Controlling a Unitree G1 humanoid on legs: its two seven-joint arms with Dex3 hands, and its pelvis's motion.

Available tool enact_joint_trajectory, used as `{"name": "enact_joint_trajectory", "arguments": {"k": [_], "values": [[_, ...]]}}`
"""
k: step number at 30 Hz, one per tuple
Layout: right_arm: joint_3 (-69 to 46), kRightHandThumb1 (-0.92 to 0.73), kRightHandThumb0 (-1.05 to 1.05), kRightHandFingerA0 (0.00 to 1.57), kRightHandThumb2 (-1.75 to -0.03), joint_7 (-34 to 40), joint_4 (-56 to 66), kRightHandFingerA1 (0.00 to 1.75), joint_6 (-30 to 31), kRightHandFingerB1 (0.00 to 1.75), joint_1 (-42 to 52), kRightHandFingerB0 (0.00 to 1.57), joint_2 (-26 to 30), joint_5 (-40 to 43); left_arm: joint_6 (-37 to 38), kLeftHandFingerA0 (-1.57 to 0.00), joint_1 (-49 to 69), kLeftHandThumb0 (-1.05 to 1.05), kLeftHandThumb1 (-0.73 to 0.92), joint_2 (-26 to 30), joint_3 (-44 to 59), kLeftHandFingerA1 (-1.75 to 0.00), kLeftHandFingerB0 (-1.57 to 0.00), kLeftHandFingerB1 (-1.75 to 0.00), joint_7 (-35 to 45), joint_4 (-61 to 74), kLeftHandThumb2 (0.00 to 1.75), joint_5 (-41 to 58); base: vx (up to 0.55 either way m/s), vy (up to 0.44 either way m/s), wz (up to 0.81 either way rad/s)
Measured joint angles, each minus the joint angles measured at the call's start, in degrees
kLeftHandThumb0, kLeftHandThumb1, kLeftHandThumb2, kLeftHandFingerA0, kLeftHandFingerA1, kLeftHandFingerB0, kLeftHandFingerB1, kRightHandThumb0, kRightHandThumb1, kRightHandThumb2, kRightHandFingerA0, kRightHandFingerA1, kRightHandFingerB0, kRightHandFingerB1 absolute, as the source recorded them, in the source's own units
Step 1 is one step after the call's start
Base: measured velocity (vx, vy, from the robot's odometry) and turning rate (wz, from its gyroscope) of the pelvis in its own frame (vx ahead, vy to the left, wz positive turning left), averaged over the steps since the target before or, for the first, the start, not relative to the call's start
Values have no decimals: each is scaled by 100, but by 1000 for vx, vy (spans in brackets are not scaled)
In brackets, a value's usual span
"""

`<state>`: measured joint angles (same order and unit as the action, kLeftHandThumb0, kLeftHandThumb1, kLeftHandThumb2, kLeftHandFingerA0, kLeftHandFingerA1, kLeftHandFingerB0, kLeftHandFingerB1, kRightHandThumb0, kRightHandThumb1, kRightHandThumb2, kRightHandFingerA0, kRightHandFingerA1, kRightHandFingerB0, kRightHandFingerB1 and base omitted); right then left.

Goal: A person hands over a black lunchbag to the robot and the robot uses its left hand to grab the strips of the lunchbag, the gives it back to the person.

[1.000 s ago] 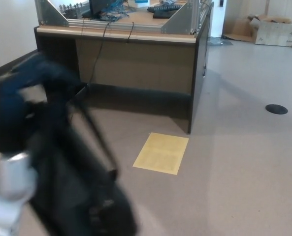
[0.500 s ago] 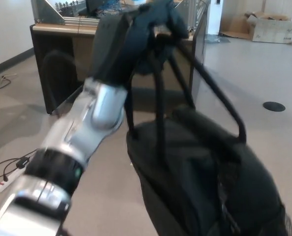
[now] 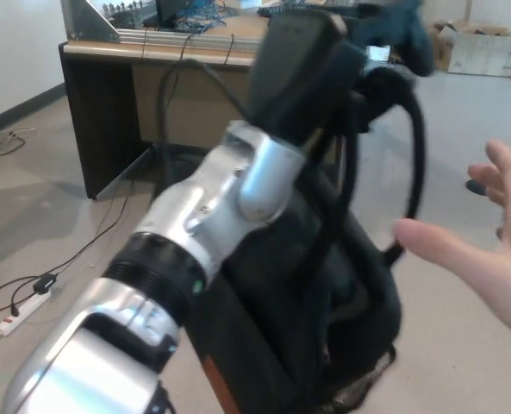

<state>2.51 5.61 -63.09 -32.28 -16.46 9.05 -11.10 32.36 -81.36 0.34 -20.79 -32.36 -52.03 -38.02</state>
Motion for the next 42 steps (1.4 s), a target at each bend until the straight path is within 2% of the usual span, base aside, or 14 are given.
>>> {"name": "enact_joint_trajectory", "arguments": {"k": [2,4,8,9,11,14,15,18,19,21,22,23,27,42], "values": [[-5,-70,-37,69,-60,0,11,49,0,34,3,41,-5,1,0,-121,-82,-13,58,-95,-42,-142,-80,-121,-14,-104,91,-1,0,0,0],[-26,-70,-37,69,-60,-5,29,49,4,34,3,41,-1,10,-2,-83,-161,-12,75,-112,-75,-175,-60,-152,-34,-187,64,-7,0,0,0],[-45,-70,-37,69,-60,-10,55,49,14,34,1,41,13,14,-21,-84,-206,-20,70,-99,-105,-175,-60,-149,-109,-263,63,-29,0,0,0],[-36,-70,-38,68,-60,-9,57,49,14,35,-5,41,15,10,-24,-118,-206,-33,51,-77,-110,-140,-77,-114,-130,-264,87,-45,0,0,0],[-25,-70,-38,67,-60,-9,57,49,13,34,-13,41,22,4,-33,-86,-205,-32,62,-23,-110,-175,-73,-126,-142,-258,59,-62,0,0,0],[-8,-70,-37,66,-60,-10,57,48,21,34,-28,40,30,-7,-89,-87,-200,-35,67,49,-109,-167,-77,-104,-115,-186,64,-89,0,0,0],[-10,-70,-37,70,-61,-19,57,51,28,35,-36,41,30,-6,-104,-89,-193,-32,68,75,-109,-150,-80,-49,-87,-142,64,-92,0,0,0],[-30,-70,-38,71,-60,-44,58,51,35,35,-45,41,30,3,-184,-96,-125,-32,69,154,-106,-123,-60,-40,123,98,61,-83,0,0,0],[-34,-70,-38,72,-60,-45,57,51,35,34,-46,41,30,4,-202,-83,-106,-49,58,163,-105,-54,-33,-31,171,151,58,-79,0,0,0],[-33,-70,-37,72,-60,-46,56,51,34,34,-52,41,30,2,-275,-60,25,-59,55,168,-105,-41,-22,-29,393,356,57,-53,0,0,0],[-31,-70,-37,71,-60,-46,56,50,34,35,-52,41,30,-1,-300,0,91,-37,26,164,-105,-46,0,-50,456,430,88,-46,0,0,0],[-30,-70,-37,71,-60,-46,56,50,34,35,-53,41,30,-4,-347,-8,175,-79,57,152,-106,-28,0,-21,543,517,59,-39,0,0,0],[-33,-70,-38,70,-60,-49,42,50,34,35,-55,41,30,-5,-653,0,444,-90,50,156,-75,0,0,0,917,954,90,10,0,0,0],[-49,-69,-40,70,-60,-103,64,50,43,35,-77,43,35,-4,-1358,0,997,-90,50,485,41,0,0,0,2356,2326,91,201,0,0,0]]}}
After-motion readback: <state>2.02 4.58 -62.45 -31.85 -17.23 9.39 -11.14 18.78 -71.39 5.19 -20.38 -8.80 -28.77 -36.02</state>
